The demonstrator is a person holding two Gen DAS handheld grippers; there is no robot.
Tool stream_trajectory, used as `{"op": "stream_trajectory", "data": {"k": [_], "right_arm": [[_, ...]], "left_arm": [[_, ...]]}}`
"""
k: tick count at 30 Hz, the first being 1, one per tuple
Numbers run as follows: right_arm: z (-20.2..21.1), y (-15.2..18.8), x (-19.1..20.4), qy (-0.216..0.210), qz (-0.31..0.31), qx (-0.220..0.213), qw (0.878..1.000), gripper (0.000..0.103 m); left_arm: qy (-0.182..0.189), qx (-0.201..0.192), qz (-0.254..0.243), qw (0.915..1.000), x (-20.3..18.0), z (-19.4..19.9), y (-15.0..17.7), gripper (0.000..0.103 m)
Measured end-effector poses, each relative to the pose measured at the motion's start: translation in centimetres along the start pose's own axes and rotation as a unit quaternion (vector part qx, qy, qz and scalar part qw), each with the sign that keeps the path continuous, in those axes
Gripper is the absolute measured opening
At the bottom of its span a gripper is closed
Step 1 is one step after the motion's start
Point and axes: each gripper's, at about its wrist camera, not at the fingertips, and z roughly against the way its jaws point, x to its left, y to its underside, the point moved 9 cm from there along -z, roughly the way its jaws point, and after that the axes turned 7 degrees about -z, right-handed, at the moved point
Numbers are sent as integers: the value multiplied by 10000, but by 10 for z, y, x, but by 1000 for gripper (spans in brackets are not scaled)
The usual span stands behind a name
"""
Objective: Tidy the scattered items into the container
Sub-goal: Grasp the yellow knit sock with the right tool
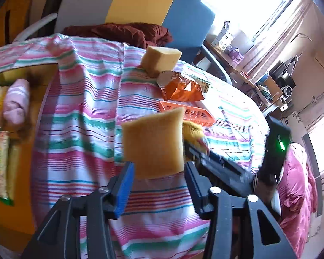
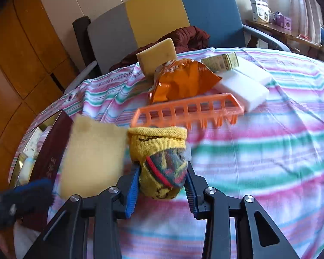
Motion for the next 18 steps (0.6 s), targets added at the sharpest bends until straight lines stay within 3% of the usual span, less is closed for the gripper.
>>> {"op": "stream_trajectory", "data": {"k": [2,6,12,15,17,18], "right_arm": [[5,8,-4,-53,-56,32,10000,37],[10,21,-7,-108,-118,133,9998,34],[19,29,-8,-140,-75,114,9998,32],[28,25,-10,-244,-78,-6,9997,38],[31,16,-15,-55,-31,-223,9997,62],[31,12,-17,6,-37,-290,9996,66]], "left_arm": [[57,110,-19,9999,-3,-9,-1,55],[-352,-6,-278,9990,3,-18,-11,57],[-439,-149,-779,9959,3,-25,-18,58],[-491,-184,-1004,9936,0,-25,-15,54],[-560,-174,-1181,9913,-2,-26,-14,53],[-580,-167,-1250,9903,-4,-26,-13,51]]}}
